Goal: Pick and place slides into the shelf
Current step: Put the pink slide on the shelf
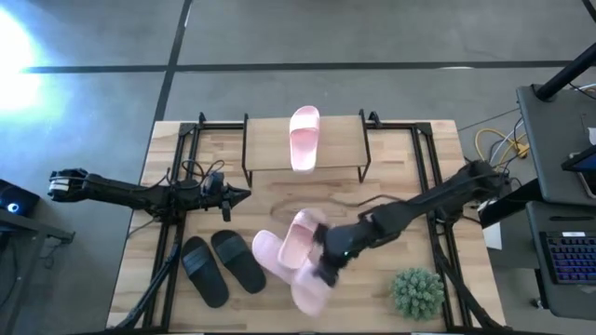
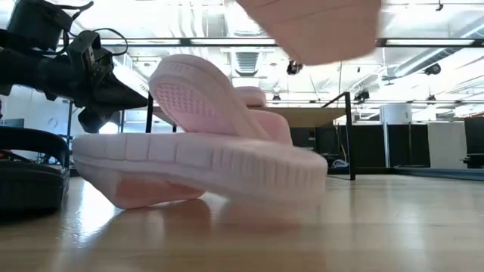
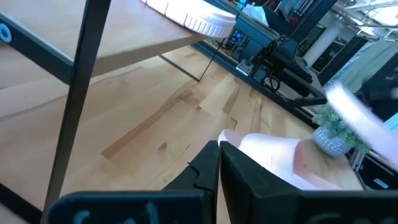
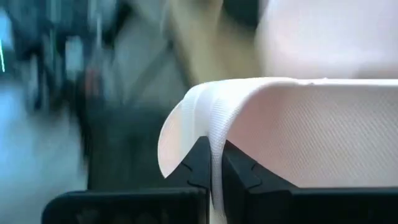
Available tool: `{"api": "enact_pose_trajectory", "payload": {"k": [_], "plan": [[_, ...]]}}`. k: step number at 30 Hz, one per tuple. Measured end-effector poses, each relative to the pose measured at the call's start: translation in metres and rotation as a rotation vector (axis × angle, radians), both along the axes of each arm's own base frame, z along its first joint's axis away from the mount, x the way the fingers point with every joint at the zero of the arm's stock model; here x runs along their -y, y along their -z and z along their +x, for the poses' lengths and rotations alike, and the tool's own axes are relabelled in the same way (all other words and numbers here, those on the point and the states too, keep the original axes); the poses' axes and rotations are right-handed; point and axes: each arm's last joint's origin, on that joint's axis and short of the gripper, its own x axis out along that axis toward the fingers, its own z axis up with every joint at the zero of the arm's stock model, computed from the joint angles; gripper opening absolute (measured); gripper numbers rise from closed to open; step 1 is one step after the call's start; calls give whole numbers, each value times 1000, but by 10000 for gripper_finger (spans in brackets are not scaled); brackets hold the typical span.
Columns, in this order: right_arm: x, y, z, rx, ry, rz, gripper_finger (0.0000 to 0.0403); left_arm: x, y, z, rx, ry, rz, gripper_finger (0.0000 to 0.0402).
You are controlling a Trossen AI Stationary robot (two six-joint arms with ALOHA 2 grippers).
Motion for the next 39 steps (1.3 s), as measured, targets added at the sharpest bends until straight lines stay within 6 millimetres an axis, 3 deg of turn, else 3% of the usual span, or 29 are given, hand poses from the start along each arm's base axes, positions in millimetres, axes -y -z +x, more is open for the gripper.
{"api": "enact_pose_trajectory", "payload": {"k": [7,13,20,23,29,34,39], "plan": [[35,-49,-23,296,861,-122,11,0,0,0,1,0,0,0],[54,-55,-37,533,1420,-155,12,0,0,0,5,17,-3,0],[99,-50,-28,617,1674,-103,13,1,-1,0,7,18,-3,0],[125,-46,-23,619,1760,-122,13,1,-1,0,7,19,-3,0],[187,-44,-24,726,2012,1,13,1,-2,0,14,33,-7,0],[233,-39,-30,655,2090,113,13,1,-2,0,16,49,-9,0],[256,-16,-21,605,2149,178,13,1,-3,0,18,51,-10,0]]}}
